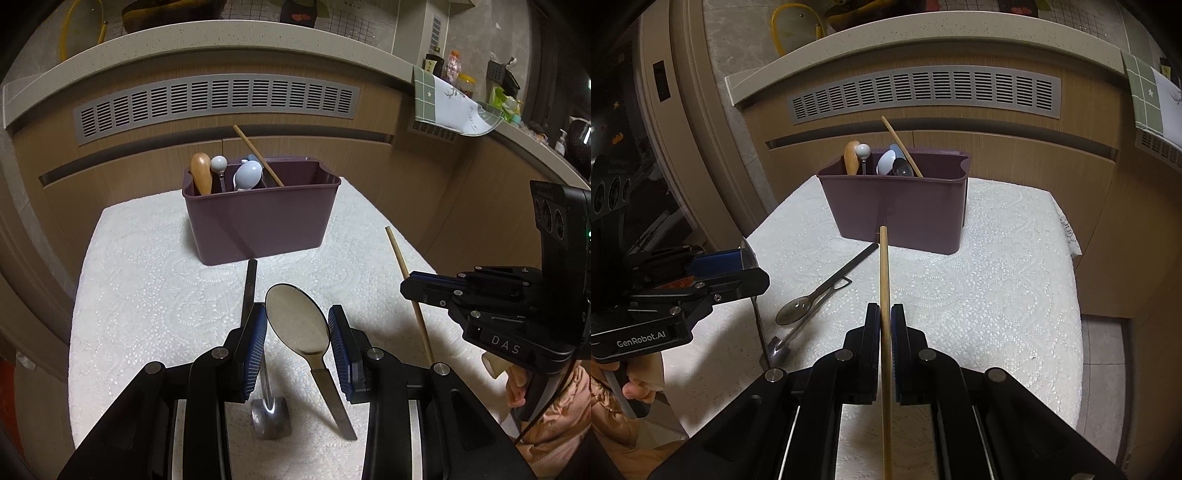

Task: Organize utensils
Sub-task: 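Carry spoon and chopstick over the caddy and release both inside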

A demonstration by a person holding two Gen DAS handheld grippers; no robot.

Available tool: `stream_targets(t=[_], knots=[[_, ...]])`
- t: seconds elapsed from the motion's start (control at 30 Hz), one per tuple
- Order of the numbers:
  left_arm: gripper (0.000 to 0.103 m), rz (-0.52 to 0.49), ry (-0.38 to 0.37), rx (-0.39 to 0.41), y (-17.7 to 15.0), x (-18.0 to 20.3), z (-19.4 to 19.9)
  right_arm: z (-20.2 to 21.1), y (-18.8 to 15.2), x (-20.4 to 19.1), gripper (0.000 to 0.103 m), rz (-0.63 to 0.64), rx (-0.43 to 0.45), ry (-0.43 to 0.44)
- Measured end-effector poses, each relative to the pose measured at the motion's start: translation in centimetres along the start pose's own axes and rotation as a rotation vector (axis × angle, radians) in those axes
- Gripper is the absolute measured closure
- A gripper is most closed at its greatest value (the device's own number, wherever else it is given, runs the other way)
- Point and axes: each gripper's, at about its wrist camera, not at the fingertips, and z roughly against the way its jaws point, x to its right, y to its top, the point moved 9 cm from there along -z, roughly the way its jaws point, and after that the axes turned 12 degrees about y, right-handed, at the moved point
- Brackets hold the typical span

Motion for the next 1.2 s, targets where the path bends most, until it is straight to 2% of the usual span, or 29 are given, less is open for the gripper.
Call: stream_targets(t=[0.23, 0.37, 0.47, 0.67, 0.8, 0.9, 1.0, 1.2], knots=[[0.068, -0.01, 0.013, 0.045, 1.3, 0.0, 1.1, 0.7, 1.1, -0.4, 0.098, 0.016, 0.028, 0.005], [0.068, -0.029, 0.025, 0.097, 3.6, 0.1, 2.3, 1.9, 3.2, -0.6, 0.098, 0.03, 0.068, 0.003], [0.068, -0.055, 0.053, 0.183, 7.5, -0.1, 4.3, 4.2, 7.1, -1.0, 0.098, 0.076, 0.141, -0.015], [0.068, -0.077, 0.125, 0.393, 16.9, -1.5, 8.3, 9.9, 17.8, -1.9, 0.098, 0.199, 0.337, -0.104], [0.068, -0.062, 0.175, 0.482, 21.7, -3.4, 8.3, 10.2, 22.5, -1.6, 0.098, 0.236, 0.383, -0.159], [0.068, -0.048, 0.195, 0.501, 23.4, -5.1, 6.9, 8.6, 24.2, -1.0, 0.098, 0.24, 0.37, -0.163], [0.068, -0.03, 0.193, 0.479, 24.2, -6.3, 4.4, 6.7, 24.6, -0.1, 0.098, 0.239, 0.34, -0.165], [0.068, -0.011, 0.179, 0.409, 23.2, -7.3, -1.1, 2.9, 23.6, 1.5, 0.098, 0.231, 0.284, -0.172]])
